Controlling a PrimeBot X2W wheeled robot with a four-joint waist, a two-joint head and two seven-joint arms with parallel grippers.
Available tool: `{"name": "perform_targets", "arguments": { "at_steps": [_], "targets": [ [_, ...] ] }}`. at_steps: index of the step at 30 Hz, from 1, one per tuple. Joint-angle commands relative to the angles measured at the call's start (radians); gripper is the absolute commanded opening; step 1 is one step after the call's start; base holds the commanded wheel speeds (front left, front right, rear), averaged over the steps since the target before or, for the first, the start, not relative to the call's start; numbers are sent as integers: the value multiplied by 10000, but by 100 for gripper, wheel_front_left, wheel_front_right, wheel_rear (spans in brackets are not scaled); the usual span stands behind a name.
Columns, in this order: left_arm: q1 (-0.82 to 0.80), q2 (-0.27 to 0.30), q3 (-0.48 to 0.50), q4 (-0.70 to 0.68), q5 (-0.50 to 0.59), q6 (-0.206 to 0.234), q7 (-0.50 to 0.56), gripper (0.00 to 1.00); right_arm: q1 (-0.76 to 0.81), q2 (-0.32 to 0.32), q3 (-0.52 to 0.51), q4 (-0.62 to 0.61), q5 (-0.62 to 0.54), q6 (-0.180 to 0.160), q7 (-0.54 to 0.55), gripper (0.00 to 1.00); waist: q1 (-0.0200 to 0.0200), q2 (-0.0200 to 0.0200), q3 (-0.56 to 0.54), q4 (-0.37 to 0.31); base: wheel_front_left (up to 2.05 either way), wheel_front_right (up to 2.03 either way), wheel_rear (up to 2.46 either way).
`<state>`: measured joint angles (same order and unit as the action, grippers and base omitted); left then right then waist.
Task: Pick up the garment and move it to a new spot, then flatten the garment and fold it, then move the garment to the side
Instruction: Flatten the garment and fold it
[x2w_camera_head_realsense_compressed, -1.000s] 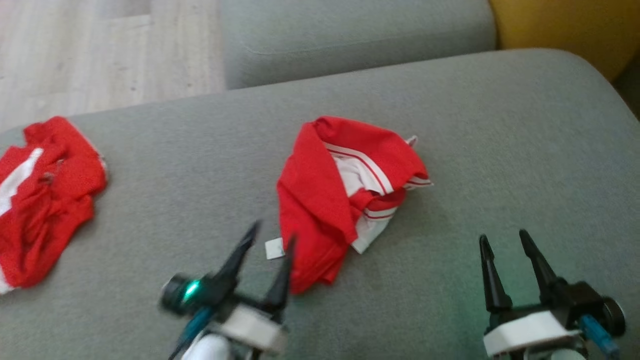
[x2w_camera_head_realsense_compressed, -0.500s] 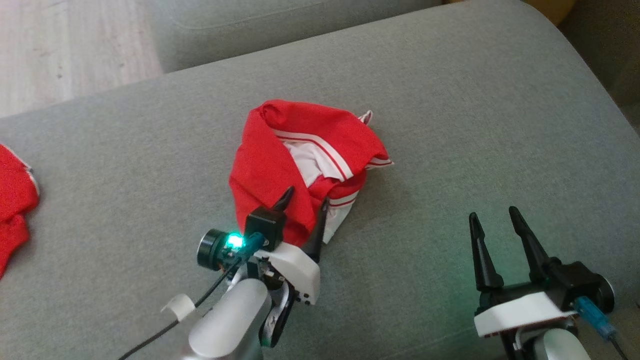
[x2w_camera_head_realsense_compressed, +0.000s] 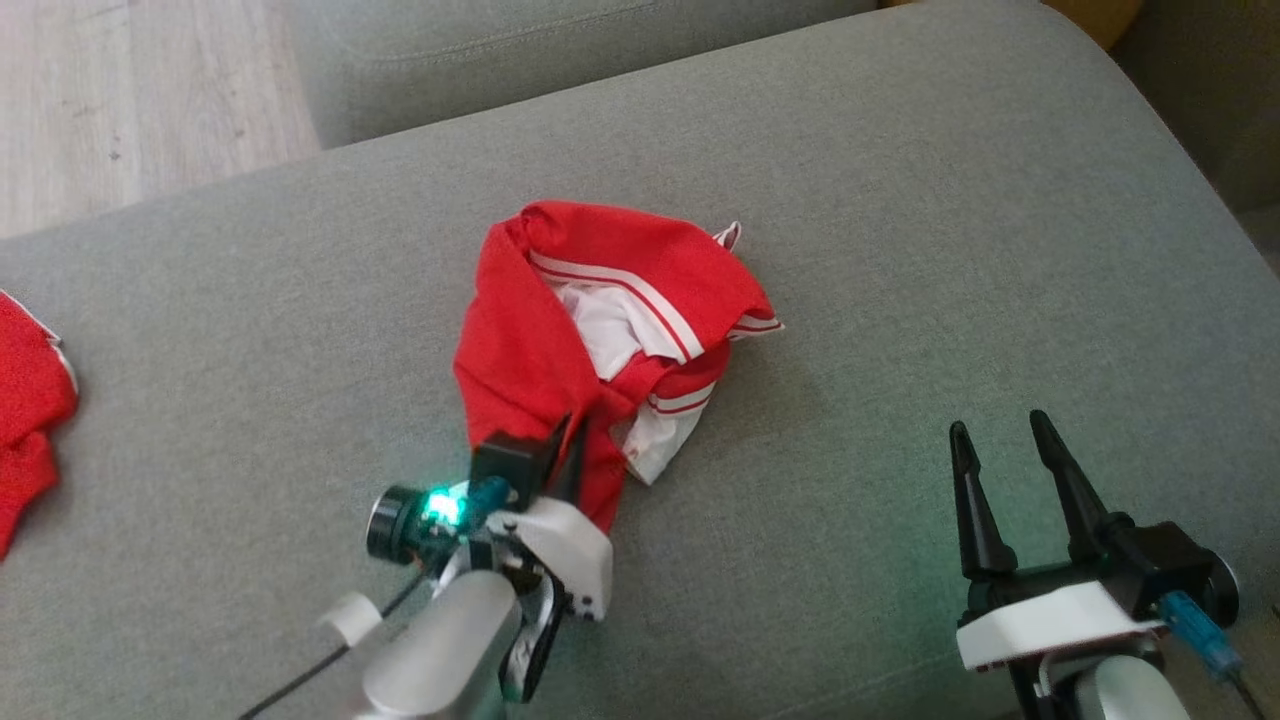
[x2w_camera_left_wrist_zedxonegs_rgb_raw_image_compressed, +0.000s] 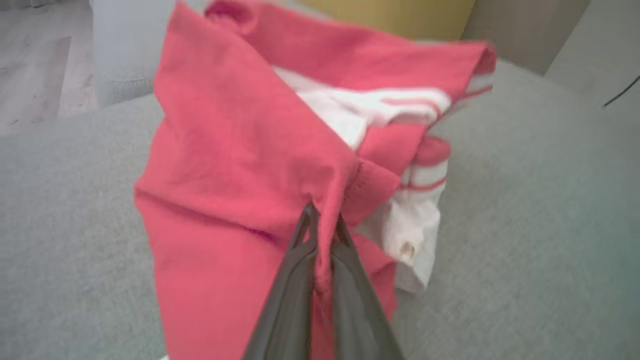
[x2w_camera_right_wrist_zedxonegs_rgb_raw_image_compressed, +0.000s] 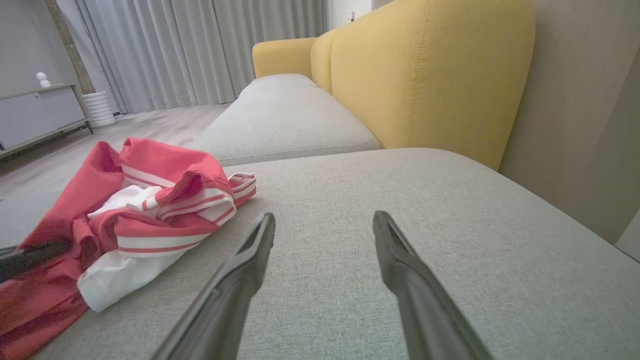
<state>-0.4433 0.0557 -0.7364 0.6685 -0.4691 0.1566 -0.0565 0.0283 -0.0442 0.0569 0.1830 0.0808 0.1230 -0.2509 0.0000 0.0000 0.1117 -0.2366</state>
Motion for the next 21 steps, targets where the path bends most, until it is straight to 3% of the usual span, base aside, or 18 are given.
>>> {"name": "perform_targets", "arguments": {
  "at_steps": [1,4,7,8,9,14,17,21],
  "targets": [
    [-341,196,500,-769,-187,-135,-176,0,-291,-60,200,-320,31,77,-109,100,0,0,-72,34,0,0,0],
    [-259,536,779,-2381,-627,-440,97,0,-237,-60,154,-352,21,77,-109,100,0,0,-139,84,0,0,0],
    [-101,1181,1089,-4920,-1129,-619,933,0,-150,-60,63,-383,4,77,-109,100,0,0,-216,153,0,0,0],
    [-90,1475,1221,-5865,-1221,-564,1288,0,-121,-60,31,-387,-2,77,-109,100,0,0,-234,174,0,0,0],
    [-90,1475,1221,-5865,-1221,-564,1288,0,-121,-60,31,-387,-2,77,-109,100,0,0,-234,174,0,0,0],
    [-488,2752,2067,-9888,-1647,-122,3117,0,-148,-60,49,-382,93,77,-109,100,0,0,-238,148,0,0,0],
    [-927,3008,2528,-11315,-2284,31,4054,0,-251,-60,170,-367,208,77,-109,100,0,0,-222,4,0,0,0],
    [-1503,3112,3007,-12224,-3158,224,5021,0,-345,-60,249,-342,334,77,-109,100,0,0,-164,-242,0,0,0]
  ]
}}
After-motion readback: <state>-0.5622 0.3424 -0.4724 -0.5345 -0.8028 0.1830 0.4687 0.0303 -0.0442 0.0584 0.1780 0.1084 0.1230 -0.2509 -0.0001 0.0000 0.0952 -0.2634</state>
